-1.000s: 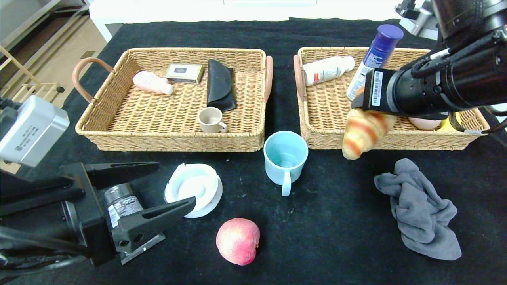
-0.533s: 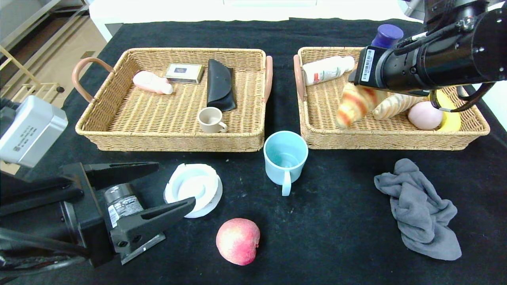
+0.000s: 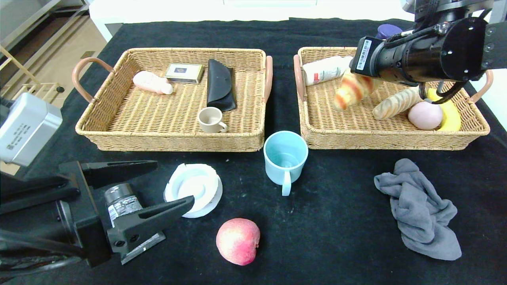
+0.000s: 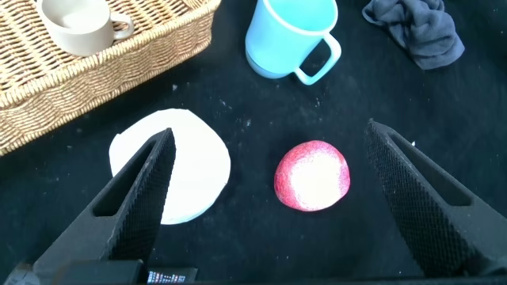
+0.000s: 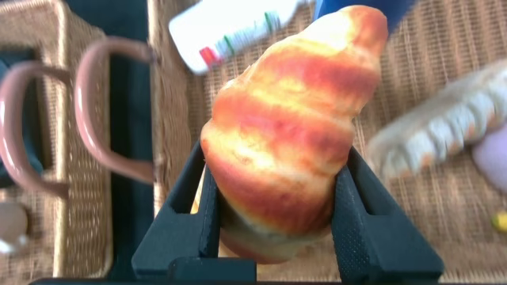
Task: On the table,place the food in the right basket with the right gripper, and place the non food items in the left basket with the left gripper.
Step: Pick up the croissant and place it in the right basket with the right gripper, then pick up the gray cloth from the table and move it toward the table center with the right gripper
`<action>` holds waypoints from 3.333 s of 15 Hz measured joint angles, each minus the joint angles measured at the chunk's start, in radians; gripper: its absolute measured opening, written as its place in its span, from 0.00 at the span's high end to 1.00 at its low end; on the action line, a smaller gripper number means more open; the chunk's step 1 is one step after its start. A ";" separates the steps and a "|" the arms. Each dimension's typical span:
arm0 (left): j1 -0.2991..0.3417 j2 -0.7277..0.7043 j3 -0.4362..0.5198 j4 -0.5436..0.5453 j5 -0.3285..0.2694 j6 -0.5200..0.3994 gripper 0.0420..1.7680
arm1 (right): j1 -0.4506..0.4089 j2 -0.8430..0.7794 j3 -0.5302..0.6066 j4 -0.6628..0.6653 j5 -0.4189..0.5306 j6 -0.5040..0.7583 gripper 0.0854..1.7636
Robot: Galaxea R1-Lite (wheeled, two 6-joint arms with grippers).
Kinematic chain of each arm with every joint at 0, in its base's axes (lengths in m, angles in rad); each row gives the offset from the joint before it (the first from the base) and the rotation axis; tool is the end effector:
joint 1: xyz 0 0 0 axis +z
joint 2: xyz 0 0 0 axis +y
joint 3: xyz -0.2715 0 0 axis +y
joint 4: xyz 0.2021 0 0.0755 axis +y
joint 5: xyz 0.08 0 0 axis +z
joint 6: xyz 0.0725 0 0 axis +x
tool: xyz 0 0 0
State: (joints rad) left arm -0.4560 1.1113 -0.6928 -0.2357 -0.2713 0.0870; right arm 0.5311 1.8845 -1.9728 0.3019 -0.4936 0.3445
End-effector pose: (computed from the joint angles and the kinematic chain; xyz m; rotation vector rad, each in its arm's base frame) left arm 0.2090 -0.1241 0.2030 0.1001 0.1544 -0.7330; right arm 0.3787 0.1826 0.3208 0.2387 0.1902 0.0049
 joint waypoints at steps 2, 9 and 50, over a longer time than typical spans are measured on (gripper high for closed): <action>-0.001 -0.002 -0.001 0.000 0.001 -0.001 0.03 | -0.008 0.019 0.000 -0.060 -0.013 -0.031 0.55; -0.002 -0.008 -0.004 0.001 0.001 -0.001 0.03 | -0.019 0.048 0.003 -0.075 -0.024 -0.040 0.55; -0.001 -0.003 0.003 0.003 0.001 0.008 0.03 | 0.051 -0.333 0.471 0.188 0.010 -0.067 0.04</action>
State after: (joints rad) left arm -0.4570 1.1079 -0.6902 -0.2328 -0.2698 0.0951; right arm 0.5826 1.5511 -1.5013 0.4900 -0.4834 0.2779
